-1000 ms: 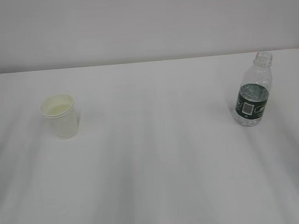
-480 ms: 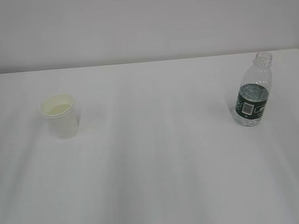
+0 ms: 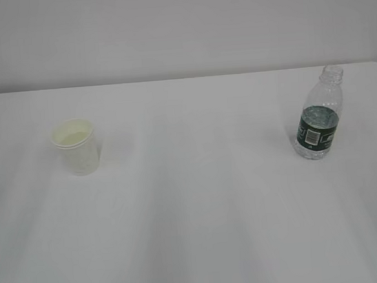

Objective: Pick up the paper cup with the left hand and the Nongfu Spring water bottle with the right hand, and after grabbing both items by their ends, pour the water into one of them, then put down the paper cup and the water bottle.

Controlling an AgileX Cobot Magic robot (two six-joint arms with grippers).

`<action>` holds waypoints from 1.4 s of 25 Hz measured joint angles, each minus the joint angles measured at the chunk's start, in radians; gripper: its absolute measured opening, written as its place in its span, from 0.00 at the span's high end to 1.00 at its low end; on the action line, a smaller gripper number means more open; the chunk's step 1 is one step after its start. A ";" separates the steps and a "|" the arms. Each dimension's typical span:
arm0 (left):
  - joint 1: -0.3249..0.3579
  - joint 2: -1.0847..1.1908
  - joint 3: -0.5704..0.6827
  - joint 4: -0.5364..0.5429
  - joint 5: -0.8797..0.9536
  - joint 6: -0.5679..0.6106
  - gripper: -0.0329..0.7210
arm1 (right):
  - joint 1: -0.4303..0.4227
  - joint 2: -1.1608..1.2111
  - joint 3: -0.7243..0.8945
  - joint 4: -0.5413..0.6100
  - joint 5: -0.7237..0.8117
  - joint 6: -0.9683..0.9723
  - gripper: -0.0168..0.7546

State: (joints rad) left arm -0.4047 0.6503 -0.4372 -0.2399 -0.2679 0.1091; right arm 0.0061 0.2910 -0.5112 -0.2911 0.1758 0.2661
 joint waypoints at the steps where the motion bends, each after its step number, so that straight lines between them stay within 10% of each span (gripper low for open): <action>1: 0.000 -0.008 -0.025 0.015 0.047 0.000 0.21 | 0.000 -0.015 -0.012 0.002 0.024 0.000 0.21; 15: 0.000 -0.083 -0.321 0.177 0.585 0.000 0.21 | 0.000 -0.144 -0.095 0.086 0.345 0.000 0.21; 35: 0.000 -0.370 -0.341 0.161 0.944 0.000 0.27 | 0.000 -0.172 -0.144 0.230 0.741 -0.184 0.21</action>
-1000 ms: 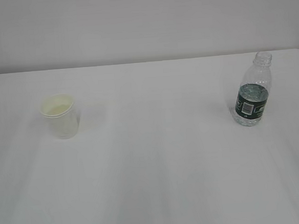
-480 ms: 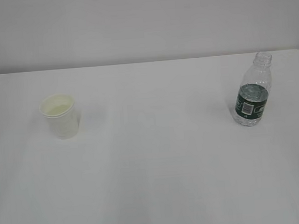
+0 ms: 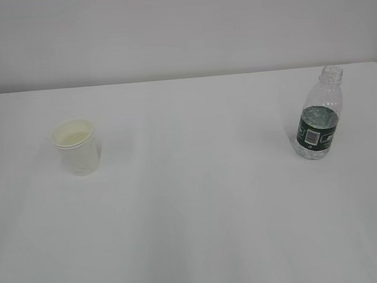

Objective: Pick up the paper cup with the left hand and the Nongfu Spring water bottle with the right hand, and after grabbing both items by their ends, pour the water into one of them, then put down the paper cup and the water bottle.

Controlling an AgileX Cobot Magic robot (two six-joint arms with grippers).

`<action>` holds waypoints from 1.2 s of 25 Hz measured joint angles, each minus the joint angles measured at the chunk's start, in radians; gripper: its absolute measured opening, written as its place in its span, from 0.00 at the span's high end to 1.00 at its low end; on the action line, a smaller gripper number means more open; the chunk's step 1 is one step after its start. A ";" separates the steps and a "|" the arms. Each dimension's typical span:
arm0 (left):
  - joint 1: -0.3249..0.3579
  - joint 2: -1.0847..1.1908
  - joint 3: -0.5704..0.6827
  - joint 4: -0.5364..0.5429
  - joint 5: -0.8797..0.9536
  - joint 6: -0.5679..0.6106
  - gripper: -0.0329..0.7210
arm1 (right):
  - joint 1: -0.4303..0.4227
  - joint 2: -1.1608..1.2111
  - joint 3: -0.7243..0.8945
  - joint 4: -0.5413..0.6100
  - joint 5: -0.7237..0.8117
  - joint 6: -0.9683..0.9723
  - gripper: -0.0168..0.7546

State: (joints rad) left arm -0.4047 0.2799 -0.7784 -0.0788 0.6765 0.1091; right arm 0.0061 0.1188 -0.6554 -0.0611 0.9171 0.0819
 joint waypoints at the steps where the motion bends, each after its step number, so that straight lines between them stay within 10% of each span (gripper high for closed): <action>1: 0.000 -0.002 -0.001 0.000 0.016 0.000 0.27 | 0.000 0.000 0.000 0.015 0.006 -0.033 0.21; 30: 0.000 -0.180 0.173 -0.104 0.257 0.001 0.31 | 0.000 -0.136 -0.003 0.111 0.285 -0.201 0.21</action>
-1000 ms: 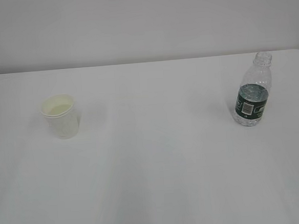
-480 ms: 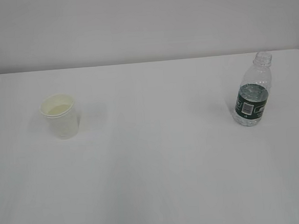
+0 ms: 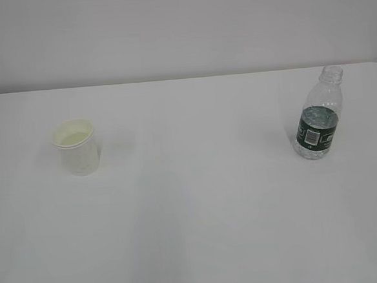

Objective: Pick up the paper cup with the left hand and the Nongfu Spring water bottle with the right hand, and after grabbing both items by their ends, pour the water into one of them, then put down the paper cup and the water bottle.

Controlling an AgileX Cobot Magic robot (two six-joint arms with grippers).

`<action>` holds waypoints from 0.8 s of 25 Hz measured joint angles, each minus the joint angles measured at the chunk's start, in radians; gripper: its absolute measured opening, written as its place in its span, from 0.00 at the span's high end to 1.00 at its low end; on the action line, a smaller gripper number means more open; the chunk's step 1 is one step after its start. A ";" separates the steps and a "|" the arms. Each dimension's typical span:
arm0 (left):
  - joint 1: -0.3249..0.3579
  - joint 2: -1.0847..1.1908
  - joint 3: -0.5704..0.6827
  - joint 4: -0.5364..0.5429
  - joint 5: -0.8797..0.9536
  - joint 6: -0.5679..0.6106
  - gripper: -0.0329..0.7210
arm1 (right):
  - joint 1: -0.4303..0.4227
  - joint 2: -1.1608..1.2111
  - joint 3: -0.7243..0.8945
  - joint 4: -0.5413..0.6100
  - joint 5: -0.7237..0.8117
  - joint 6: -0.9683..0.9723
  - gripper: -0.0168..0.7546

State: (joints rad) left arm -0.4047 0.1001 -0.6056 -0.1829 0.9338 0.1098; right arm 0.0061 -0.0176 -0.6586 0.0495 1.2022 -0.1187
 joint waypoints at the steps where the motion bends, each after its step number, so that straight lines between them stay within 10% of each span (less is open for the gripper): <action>1: 0.000 -0.011 0.000 0.008 0.016 -0.002 0.31 | 0.000 0.000 0.000 0.000 0.011 0.000 0.21; 20: 0.000 -0.095 0.020 0.094 0.164 -0.110 0.34 | 0.000 -0.002 0.024 0.002 0.071 0.000 0.21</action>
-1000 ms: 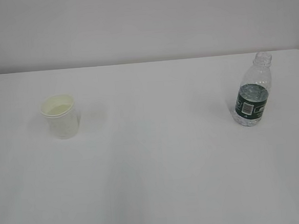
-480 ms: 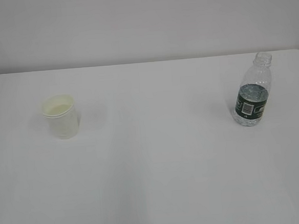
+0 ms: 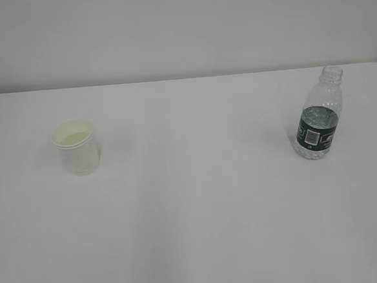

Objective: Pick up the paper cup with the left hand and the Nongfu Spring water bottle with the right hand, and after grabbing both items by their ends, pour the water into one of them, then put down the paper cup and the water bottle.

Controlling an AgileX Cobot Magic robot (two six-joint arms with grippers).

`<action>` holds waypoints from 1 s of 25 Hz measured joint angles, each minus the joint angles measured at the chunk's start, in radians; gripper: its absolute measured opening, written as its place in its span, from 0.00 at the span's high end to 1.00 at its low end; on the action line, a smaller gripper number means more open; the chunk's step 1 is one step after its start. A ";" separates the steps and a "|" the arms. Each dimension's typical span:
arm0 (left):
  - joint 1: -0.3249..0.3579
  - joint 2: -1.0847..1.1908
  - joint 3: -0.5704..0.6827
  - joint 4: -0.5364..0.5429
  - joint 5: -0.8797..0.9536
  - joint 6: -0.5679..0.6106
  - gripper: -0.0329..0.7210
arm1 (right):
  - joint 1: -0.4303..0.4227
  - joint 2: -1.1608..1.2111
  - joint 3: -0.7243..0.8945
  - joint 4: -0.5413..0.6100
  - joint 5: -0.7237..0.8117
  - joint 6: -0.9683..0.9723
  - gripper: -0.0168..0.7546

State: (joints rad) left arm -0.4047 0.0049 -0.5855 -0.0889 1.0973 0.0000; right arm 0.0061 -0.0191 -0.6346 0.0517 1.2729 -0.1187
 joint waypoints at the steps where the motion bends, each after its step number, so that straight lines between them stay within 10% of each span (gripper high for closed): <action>1: 0.000 0.000 0.010 0.000 0.005 0.000 0.34 | 0.000 0.000 0.011 0.000 0.000 0.000 0.21; 25: 0.000 0.000 0.055 0.063 0.015 -0.005 0.35 | 0.000 0.000 0.096 -0.052 -0.011 0.000 0.21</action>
State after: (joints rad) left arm -0.4047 0.0049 -0.5303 -0.0260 1.1123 -0.0053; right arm 0.0061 -0.0191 -0.5384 0.0000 1.2620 -0.1187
